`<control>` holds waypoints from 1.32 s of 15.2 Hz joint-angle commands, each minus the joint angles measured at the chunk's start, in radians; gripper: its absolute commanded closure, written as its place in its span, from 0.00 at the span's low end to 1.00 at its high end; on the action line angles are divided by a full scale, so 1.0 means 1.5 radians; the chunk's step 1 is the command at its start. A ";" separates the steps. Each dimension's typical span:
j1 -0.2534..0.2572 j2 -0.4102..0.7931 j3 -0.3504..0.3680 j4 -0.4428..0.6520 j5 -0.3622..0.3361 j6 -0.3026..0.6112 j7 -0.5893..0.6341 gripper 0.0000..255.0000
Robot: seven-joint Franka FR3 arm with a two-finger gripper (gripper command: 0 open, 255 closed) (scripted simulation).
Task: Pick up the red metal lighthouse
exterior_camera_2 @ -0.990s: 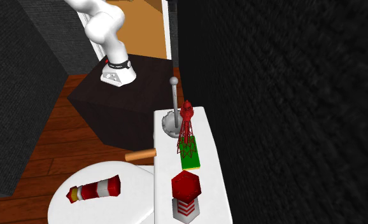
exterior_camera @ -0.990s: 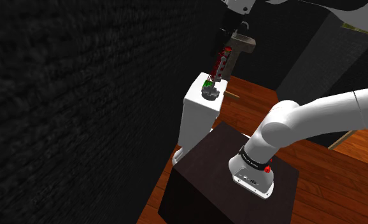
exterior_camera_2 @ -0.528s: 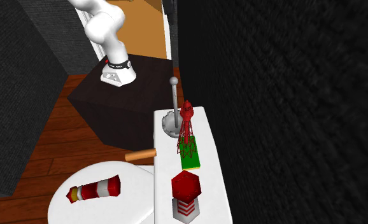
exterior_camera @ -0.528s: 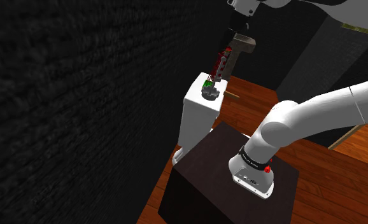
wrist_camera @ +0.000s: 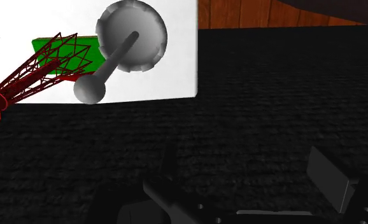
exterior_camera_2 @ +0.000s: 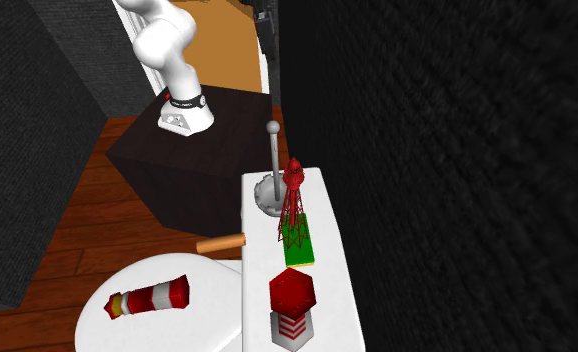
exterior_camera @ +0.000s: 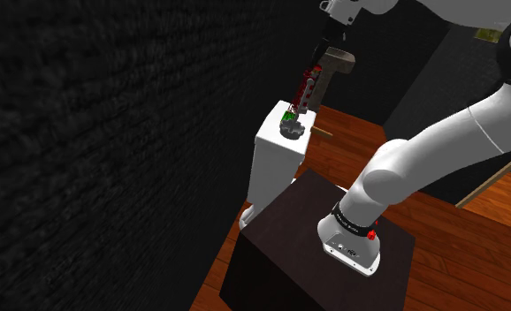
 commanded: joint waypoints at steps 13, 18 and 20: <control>-0.065 0.454 -0.221 0.397 0.302 -0.116 -0.428 0.00; -0.227 0.658 -0.185 0.652 0.434 -0.234 -0.506 0.00; -0.246 0.679 -0.175 0.676 0.444 -0.240 -0.512 0.00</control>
